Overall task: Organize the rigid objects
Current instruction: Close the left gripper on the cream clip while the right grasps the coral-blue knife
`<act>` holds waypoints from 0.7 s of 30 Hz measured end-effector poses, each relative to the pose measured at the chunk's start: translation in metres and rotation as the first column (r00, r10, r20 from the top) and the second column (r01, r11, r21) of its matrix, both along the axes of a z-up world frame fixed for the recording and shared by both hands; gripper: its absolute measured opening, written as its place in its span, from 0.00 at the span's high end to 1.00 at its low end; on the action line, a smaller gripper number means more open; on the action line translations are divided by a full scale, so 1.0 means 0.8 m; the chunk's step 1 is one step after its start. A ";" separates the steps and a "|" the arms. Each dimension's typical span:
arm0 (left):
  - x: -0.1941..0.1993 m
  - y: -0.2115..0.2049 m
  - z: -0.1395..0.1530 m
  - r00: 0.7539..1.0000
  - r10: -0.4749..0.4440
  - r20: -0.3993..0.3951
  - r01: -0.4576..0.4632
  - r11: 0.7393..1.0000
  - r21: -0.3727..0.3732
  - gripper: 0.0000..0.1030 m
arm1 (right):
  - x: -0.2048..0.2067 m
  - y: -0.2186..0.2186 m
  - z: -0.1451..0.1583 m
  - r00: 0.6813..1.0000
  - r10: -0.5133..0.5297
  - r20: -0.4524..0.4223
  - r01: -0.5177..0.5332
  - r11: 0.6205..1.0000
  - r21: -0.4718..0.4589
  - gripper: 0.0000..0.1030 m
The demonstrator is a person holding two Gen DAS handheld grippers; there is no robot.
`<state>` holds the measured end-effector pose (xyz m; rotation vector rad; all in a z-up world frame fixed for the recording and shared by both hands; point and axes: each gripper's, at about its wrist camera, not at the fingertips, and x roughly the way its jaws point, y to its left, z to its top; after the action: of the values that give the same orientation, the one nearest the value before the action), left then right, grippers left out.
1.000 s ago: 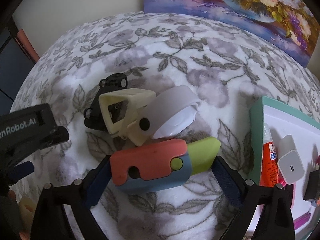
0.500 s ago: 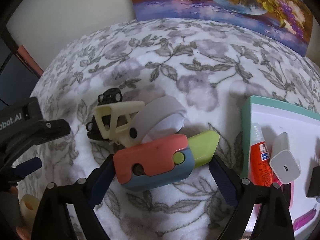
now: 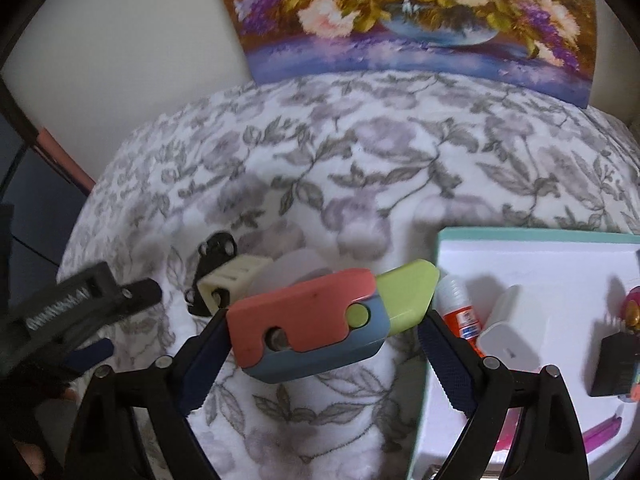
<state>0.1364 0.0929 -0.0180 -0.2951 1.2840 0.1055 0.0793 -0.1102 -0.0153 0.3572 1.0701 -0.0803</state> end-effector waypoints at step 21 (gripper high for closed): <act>-0.006 -0.087 -0.002 0.968 -0.247 0.051 0.248 0.969 -0.002 0.33 | -0.028 -0.082 0.038 0.986 -0.165 0.034 0.164 0.986 0.011 0.09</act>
<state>0.1318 0.0231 -0.0195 -0.1414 1.2612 -0.1196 0.0570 -0.1761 0.0150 0.4523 1.0053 -0.2167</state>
